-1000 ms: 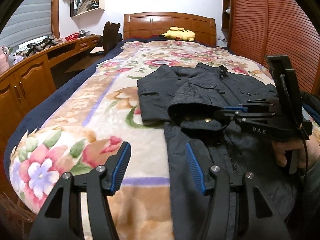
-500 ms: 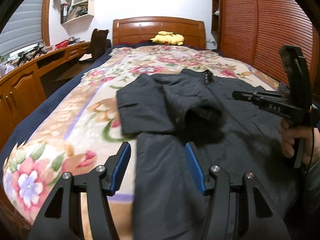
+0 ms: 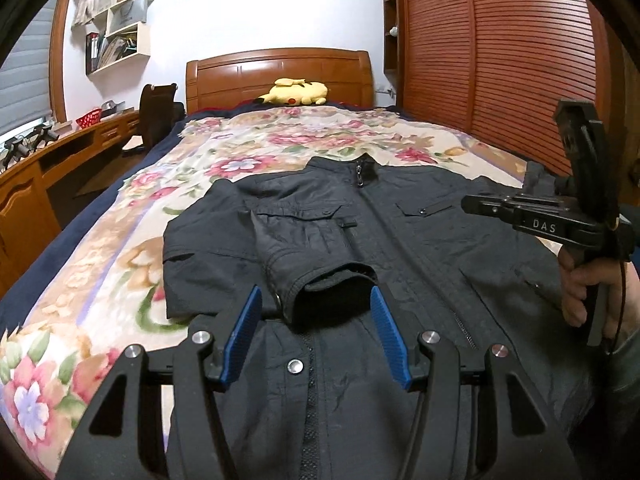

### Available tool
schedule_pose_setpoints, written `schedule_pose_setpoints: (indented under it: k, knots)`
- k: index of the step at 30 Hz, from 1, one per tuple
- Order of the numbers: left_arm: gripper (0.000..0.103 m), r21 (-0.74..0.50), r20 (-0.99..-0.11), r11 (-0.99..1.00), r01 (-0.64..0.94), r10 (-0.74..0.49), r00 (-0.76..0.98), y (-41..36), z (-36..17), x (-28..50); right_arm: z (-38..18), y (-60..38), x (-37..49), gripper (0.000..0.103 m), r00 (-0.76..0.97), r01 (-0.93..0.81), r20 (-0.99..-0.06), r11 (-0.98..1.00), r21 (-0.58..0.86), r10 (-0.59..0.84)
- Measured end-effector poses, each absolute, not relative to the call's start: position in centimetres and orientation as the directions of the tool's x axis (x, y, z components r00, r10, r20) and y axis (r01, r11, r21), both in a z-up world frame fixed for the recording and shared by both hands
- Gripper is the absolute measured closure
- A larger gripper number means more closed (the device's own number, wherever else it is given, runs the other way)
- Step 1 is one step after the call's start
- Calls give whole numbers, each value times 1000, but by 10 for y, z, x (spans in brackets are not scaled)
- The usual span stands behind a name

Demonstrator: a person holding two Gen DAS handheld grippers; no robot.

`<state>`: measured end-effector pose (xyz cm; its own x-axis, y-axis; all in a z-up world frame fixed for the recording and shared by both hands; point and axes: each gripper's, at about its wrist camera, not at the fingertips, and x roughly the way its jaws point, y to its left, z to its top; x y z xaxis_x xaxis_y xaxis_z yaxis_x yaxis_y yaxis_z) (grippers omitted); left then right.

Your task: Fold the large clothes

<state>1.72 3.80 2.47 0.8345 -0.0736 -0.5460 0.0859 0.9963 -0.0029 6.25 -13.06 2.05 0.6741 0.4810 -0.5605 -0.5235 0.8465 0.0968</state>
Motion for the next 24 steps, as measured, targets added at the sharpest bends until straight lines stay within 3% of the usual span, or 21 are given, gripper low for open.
schedule_pose_setpoints:
  k: [3,5,7,9,22,23,24]
  knots:
    - [47,-1,-550,997,77,-65,832,41,25,14,21,-121,61,103,661,-554,-548,826,105,513]
    - [47,2,-553,998,66,-53,831,46,24,8,19,-106,59,90,648,-581,-546,808,97,531]
    - [47,5,-557,998,55,-43,830,50,22,5,15,-90,61,46,627,-608,-557,789,88,545]
    - [47,5,-561,999,42,-31,827,55,21,2,6,-73,64,35,592,-639,-572,763,96,568]
    - [47,1,-584,1000,9,-6,812,75,12,-5,-57,-29,96,33,383,-702,-743,695,153,550]
    - [47,2,-585,1000,10,-7,811,75,11,-5,-60,-30,99,35,377,-695,-745,699,165,551]
    - [47,3,-586,1000,11,-7,810,74,11,-5,-59,-32,99,46,378,-691,-742,702,172,554]
